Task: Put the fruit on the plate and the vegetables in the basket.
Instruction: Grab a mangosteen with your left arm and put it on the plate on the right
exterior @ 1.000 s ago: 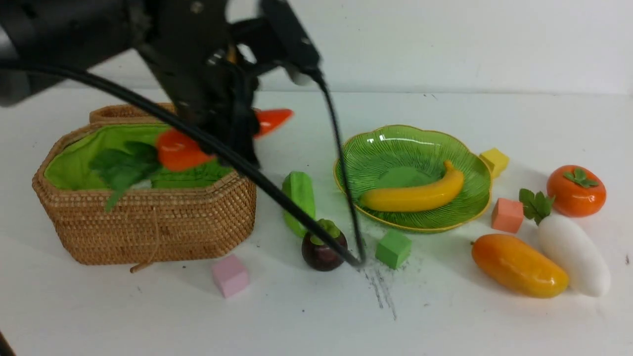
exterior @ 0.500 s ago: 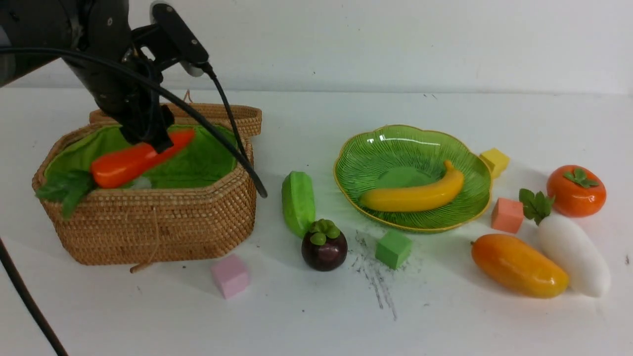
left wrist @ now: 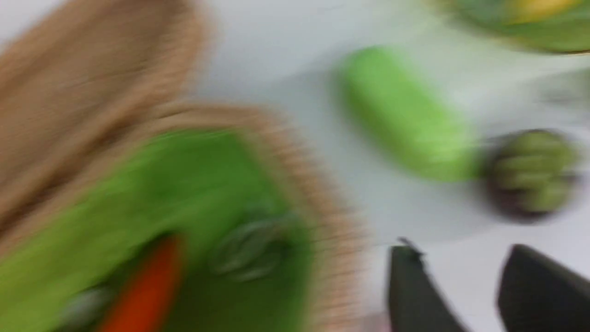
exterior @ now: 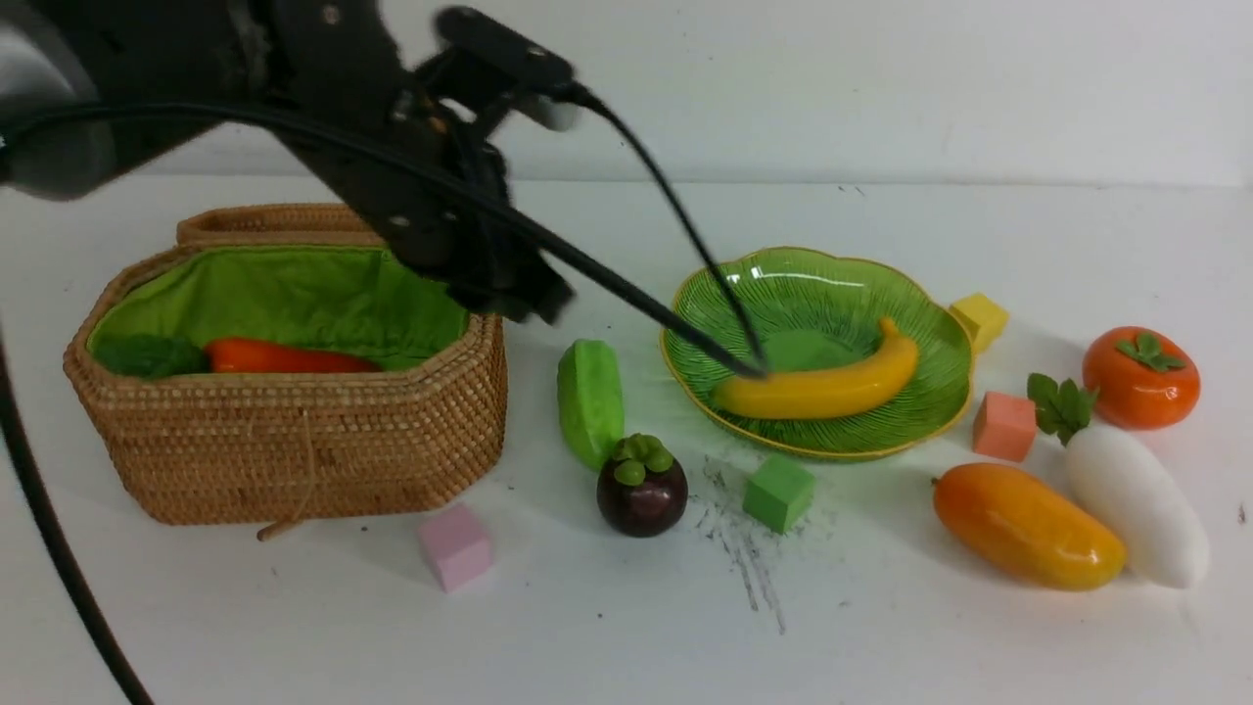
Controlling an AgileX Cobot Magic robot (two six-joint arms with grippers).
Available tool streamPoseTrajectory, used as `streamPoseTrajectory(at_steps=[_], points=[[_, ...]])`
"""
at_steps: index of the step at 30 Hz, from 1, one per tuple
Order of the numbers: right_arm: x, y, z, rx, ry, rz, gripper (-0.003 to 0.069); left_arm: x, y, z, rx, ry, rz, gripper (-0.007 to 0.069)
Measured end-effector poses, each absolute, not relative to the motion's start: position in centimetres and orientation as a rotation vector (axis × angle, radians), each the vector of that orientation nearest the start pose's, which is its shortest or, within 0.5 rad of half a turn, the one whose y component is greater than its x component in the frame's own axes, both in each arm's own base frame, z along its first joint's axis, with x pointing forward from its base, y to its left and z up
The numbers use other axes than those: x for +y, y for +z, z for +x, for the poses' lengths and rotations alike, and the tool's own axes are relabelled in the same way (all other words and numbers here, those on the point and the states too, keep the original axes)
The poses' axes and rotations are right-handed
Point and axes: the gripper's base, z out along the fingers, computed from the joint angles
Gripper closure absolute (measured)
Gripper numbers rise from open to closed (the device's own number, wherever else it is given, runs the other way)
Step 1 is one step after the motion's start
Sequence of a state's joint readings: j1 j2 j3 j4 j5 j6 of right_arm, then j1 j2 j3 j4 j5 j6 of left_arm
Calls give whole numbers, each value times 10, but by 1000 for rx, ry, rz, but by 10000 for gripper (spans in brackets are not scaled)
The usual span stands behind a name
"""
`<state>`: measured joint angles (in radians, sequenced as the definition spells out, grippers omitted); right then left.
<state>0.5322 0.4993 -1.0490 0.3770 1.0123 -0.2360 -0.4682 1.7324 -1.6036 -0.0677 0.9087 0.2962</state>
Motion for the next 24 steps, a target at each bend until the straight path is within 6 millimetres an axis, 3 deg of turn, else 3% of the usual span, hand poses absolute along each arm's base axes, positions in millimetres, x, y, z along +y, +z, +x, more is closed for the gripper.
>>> streamPoseTrajectory(at_steps=[2,4,5,7,10,13,14,19,24], points=[[44,426,20,1840,615,-772,491,-225,324,319,2345,-222,1077,627],[43,424,19,1855,609,-782,489,-238,318,312,2338,-232,1129,638],[43,422,18,1876,602,-796,488,-255,307,306,2335,-220,1205,636],[43,420,17,1895,598,-809,488,-268,291,305,2324,-167,1290,613],[42,418,16,1918,593,-824,487,-276,266,313,2291,-33,1403,479],[42,417,16,1933,592,-834,485,-277,253,322,2262,33,1433,340],[42,416,15,1938,592,-837,484,-277,245,330,2239,65,1434,235],[42,416,15,1939,590,-838,480,-280,228,348,2160,101,1422,1],[43,416,14,1939,607,-841,478,-284,203,358,2119,170,1477,-29]])
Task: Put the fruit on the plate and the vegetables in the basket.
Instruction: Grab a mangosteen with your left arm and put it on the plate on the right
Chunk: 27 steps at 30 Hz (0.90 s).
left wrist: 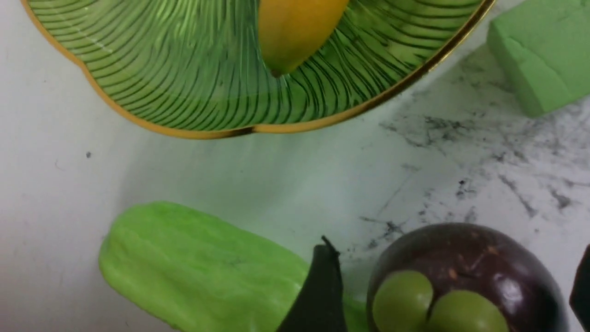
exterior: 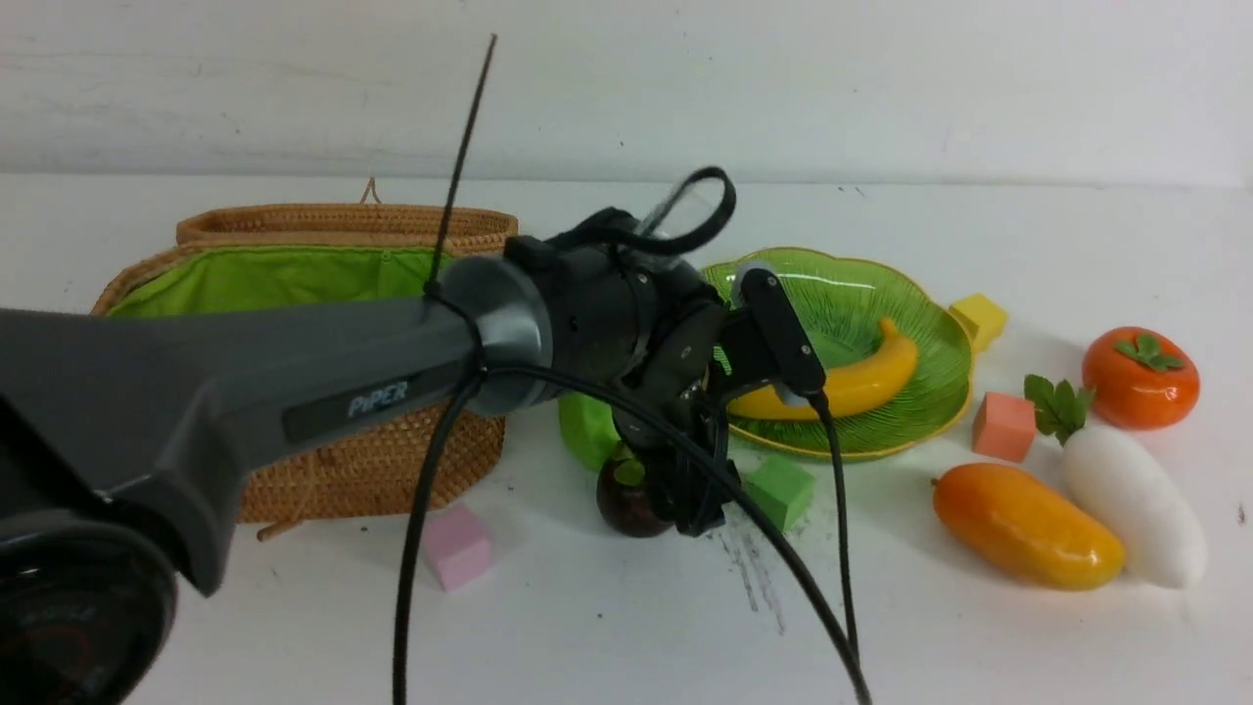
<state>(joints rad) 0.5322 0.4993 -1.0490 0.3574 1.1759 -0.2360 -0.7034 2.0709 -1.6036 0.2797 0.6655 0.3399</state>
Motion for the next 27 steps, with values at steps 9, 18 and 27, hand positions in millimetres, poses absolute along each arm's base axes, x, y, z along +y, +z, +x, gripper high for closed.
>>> streamPoseTrajectory(at_steps=[9,18,27], points=[[43,414,11,1967,632,-865,475,-283,183,358,2192,192,1520,94],[43,414,11,1969,632,-867,477,-281,181,355,2239,181,1525,287],[43,414,12,1968,626,-865,476,-282,192,353,2234,131,1484,616]])
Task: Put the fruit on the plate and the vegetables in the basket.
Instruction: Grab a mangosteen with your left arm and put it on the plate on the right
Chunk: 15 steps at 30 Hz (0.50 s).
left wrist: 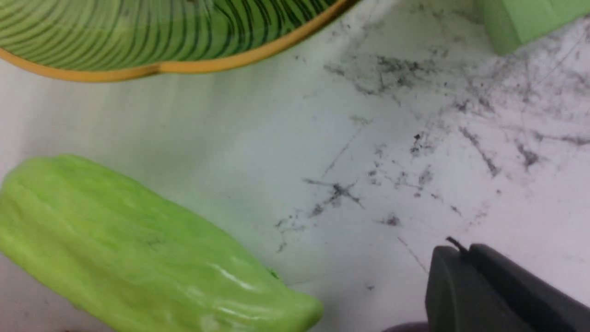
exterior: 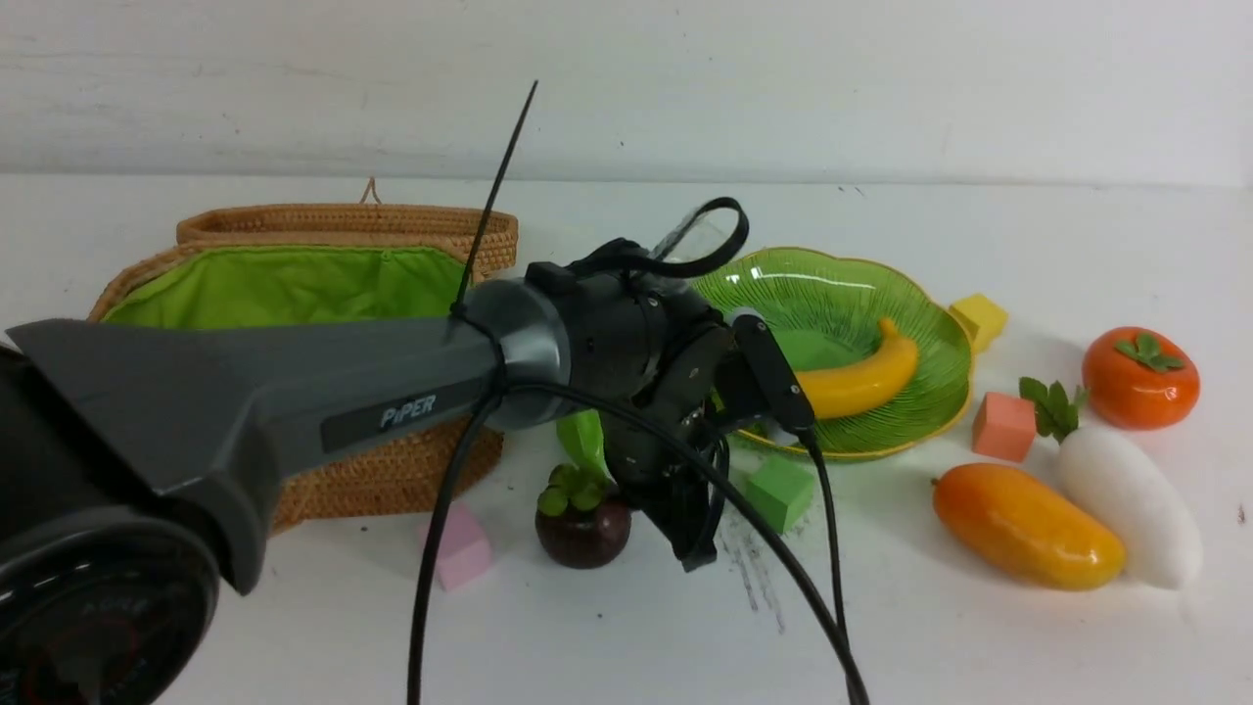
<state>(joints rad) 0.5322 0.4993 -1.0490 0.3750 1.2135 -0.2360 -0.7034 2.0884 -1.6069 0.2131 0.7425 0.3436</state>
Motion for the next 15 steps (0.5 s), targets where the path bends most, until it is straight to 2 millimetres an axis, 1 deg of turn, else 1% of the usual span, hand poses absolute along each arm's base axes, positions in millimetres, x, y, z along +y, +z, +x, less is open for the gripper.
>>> streamPoseTrajectory(at_steps=[2,4,5,6,8,9,10,13,14,15], points=[[43,414,12,1968,624,-865,475,-283,198,352,2227,115,1469,607],[43,414,12,1968,624,-865,475,-282,205,351,2223,96,1450,568],[43,414,12,1968,624,-865,475,-282,210,349,2221,82,1438,534],[43,414,12,1968,623,-865,474,-282,215,348,2223,66,1425,493],[43,414,12,1968,623,-865,473,-279,230,342,2240,36,1400,380],[43,414,12,1968,623,-865,472,-277,234,340,2250,28,1392,347],[43,414,12,1968,623,-865,472,-274,242,336,2272,17,1374,291],[43,414,12,1968,623,-865,472,-265,261,324,2385,-10,1268,132],[43,414,12,1968,623,-865,472,-262,263,322,2426,-16,1227,95],[43,414,12,1968,623,-865,472,-259,264,320,2486,-22,1166,39]])
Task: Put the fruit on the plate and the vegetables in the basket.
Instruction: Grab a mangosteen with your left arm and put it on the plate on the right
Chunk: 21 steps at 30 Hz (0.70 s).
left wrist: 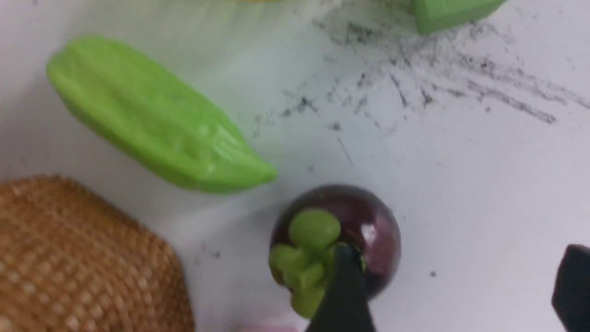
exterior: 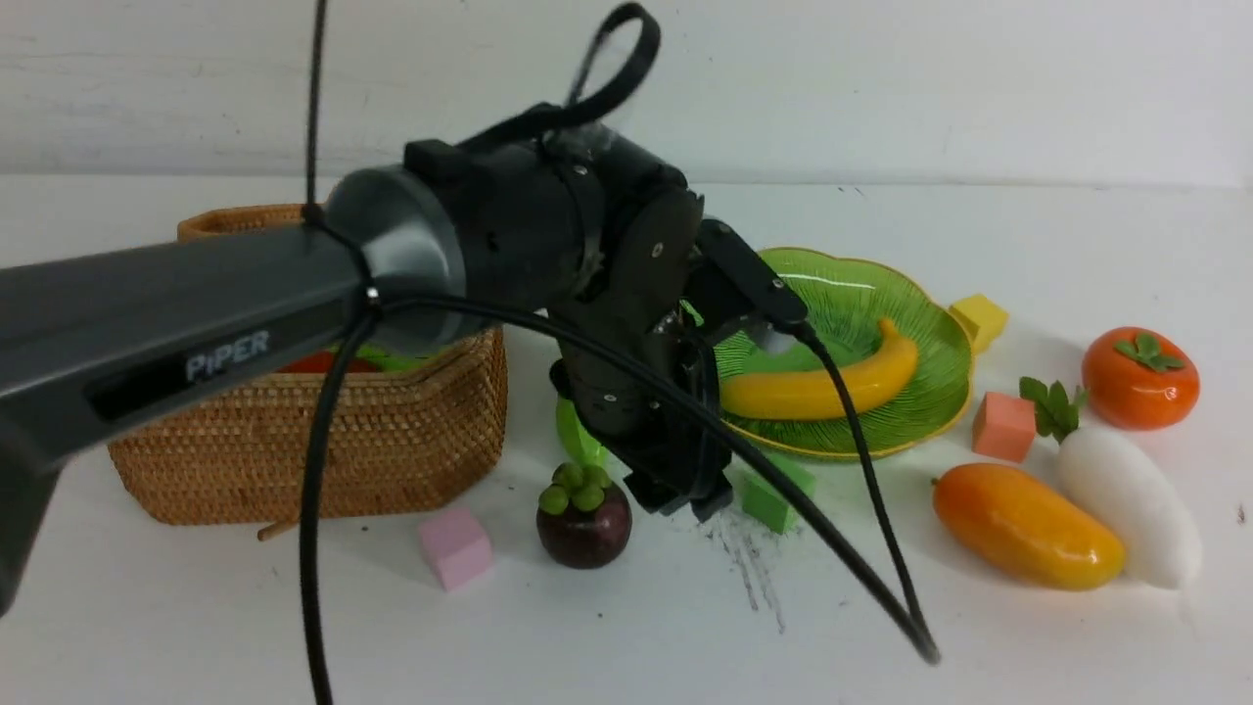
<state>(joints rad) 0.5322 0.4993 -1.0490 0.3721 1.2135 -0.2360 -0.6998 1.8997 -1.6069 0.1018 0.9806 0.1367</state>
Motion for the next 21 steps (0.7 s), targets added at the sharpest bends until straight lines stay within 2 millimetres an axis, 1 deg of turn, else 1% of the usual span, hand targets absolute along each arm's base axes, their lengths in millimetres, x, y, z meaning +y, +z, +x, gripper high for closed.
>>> streamPoseTrajectory(at_steps=[1,2,5,11,17,21], points=[[43,414,12,1968,622,-866,472,-258,264,320,2510,-25,1136,26],[43,414,12,1965,619,-870,472,-257,262,321,2540,-17,1093,-7],[43,414,12,1956,611,-882,470,-257,251,327,2564,33,1067,-39],[43,415,12,1946,609,-880,470,-260,228,340,2514,130,1108,-37],[43,414,12,1949,609,-883,467,-262,209,345,2535,176,1132,-24],[43,413,11,1961,608,-891,465,-262,203,347,2547,194,1133,-19]])
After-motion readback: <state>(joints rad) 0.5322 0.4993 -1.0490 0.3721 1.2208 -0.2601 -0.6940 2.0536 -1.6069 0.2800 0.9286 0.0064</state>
